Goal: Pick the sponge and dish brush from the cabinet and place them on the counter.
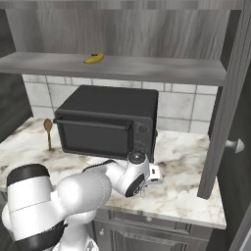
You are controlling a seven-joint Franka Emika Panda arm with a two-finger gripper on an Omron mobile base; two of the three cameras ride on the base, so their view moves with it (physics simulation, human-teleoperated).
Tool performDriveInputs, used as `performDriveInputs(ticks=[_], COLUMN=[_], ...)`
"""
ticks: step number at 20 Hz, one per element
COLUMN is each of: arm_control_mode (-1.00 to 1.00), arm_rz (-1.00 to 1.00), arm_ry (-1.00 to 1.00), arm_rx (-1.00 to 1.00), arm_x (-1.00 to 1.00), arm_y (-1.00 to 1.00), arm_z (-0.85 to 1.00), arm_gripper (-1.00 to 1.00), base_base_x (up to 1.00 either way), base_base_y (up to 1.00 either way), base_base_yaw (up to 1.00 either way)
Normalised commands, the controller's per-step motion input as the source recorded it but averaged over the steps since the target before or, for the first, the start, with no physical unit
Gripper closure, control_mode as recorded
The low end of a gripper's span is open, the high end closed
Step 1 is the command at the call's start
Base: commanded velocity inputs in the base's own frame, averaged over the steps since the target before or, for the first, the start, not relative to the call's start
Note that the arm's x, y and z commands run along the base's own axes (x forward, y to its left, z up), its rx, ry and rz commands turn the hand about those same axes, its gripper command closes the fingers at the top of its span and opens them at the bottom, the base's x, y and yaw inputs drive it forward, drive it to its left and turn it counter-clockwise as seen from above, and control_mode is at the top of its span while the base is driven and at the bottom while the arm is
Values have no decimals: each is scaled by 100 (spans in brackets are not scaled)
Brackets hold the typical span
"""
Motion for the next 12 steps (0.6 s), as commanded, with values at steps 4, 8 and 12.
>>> performDriveInputs(ticks=[4,8,12], arm_control_mode=[-100,-100,-100], arm_rz=[0,0,0], arm_ry=[0,0,0], arm_rx=[0,0,0], arm_x=[7,8,6], arm_y=[-2,-1,0], arm_z=[-26,-23,-20], arm_gripper=[100,100,100], base_base_x=[0,0,0], base_base_y=[0,0,0], base_base_yaw=[0,0,0])
